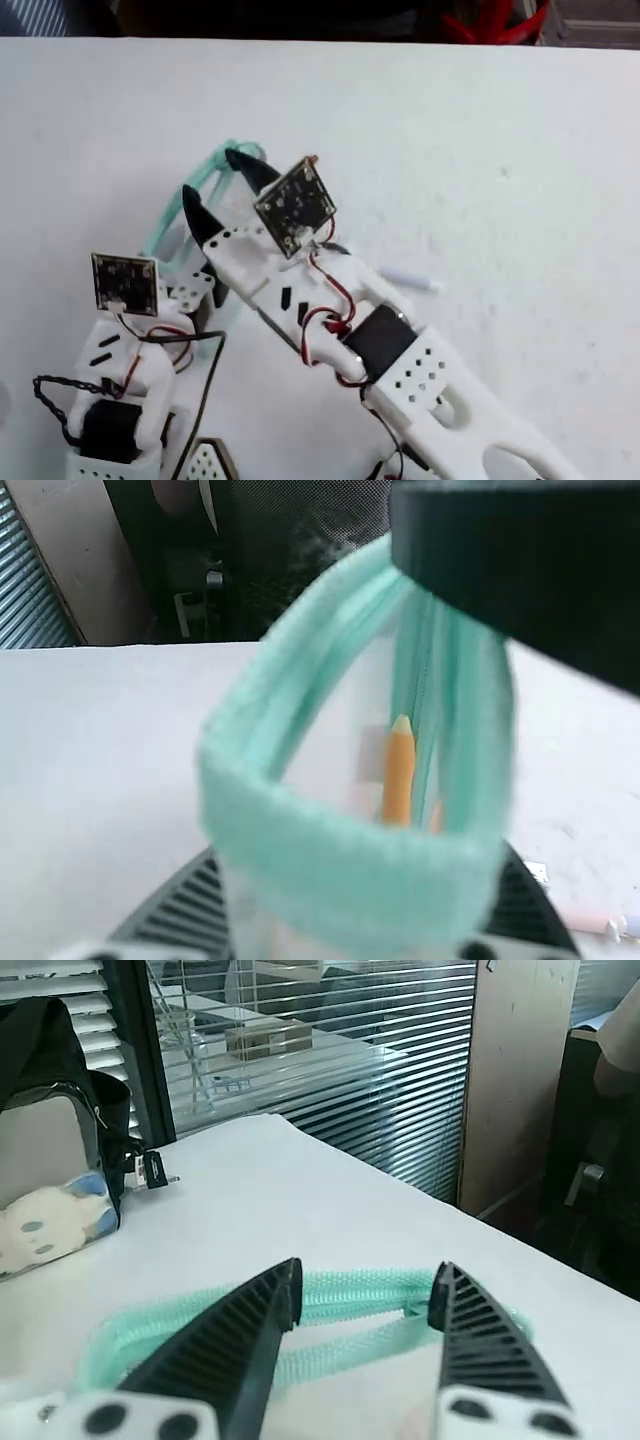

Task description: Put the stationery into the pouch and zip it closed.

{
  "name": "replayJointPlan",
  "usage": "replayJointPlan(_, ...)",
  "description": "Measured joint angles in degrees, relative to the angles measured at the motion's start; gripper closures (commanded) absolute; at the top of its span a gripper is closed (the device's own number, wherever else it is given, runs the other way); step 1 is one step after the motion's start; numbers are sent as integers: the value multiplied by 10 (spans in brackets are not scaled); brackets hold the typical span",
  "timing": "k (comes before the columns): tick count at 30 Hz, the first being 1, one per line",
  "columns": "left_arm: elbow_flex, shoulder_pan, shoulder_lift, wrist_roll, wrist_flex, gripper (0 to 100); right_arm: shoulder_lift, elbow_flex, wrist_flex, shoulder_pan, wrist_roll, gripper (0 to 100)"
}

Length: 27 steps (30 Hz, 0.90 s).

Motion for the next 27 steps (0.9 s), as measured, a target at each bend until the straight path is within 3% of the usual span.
replayJointPlan(7,0,0,0,0,0,762,-4,-110,118,120,-10,807)
replayJointPlan(15,0,0,0,0,0,762,2,-117,202,266,-34,807)
replayJointPlan(24,0,0,0,0,0,762,232,-186,208,279,-42,807)
replayJointPlan(27,0,0,0,0,0,763,331,-243,208,274,-86,805)
